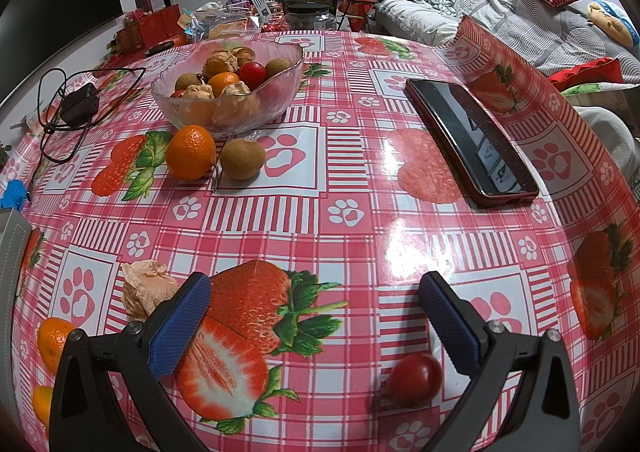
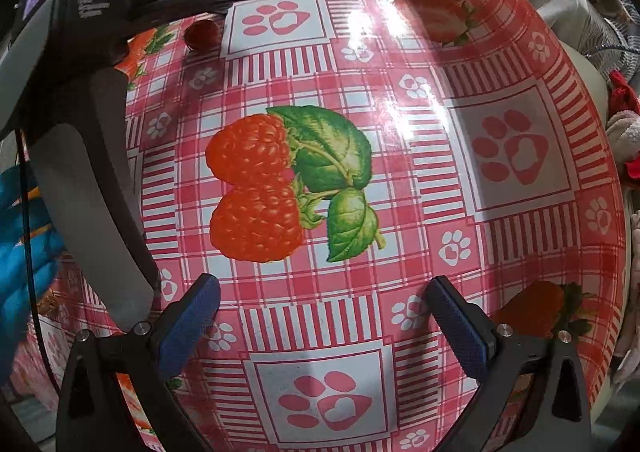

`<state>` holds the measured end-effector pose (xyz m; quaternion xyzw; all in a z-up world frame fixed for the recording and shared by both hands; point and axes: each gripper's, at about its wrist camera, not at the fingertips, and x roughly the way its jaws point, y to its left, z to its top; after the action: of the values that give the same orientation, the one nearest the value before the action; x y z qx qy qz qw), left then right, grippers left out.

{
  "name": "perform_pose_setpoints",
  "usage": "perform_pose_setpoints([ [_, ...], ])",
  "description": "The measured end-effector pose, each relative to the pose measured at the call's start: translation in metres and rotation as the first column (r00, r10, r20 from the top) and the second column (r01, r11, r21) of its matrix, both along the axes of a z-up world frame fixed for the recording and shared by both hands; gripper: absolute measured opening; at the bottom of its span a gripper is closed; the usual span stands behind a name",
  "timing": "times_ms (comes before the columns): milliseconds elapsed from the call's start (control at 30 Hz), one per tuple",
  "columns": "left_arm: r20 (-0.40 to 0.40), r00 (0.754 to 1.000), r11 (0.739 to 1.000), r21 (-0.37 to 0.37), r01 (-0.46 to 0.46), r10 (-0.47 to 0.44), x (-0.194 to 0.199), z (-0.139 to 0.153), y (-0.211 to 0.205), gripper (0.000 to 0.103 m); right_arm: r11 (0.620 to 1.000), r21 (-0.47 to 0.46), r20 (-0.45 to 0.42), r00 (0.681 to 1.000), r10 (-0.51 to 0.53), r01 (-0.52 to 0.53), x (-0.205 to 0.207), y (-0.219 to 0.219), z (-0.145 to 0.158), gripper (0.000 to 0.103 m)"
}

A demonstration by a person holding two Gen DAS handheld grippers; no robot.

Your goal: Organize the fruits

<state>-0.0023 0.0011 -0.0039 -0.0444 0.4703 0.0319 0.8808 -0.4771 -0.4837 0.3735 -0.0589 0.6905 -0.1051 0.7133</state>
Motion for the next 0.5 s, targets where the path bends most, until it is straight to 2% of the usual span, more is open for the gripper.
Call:
perform_pose_setpoints([
  [100, 0.0, 1.0, 1.0, 0.0, 0.0, 0.0, 0.0, -0.0001, -0.0001, 0.103, 1.0, 0.004, -0.012, 1.0, -0.001, 0.001, 0.0018, 0.0, -0.0007, 0.103],
  [367, -0.006, 1.0, 1.0, 0.003, 0.01, -0.01, -0.0003, 0.0003, -0.0001, 0.103, 1.0, 0.016, 0.027, 1.0, 0.013, -0.014, 0.0031, -0.0013, -0.0018, 0.103],
  [500, -0.116, 0.99, 0.996, -0.005, 0.085, -0.085, 0.003, 0.0056, -0.004, 0.103, 1.0, 0.015, 0.031, 0.999, 0.012, -0.012, 0.0013, -0.0002, -0.0016, 0.103],
])
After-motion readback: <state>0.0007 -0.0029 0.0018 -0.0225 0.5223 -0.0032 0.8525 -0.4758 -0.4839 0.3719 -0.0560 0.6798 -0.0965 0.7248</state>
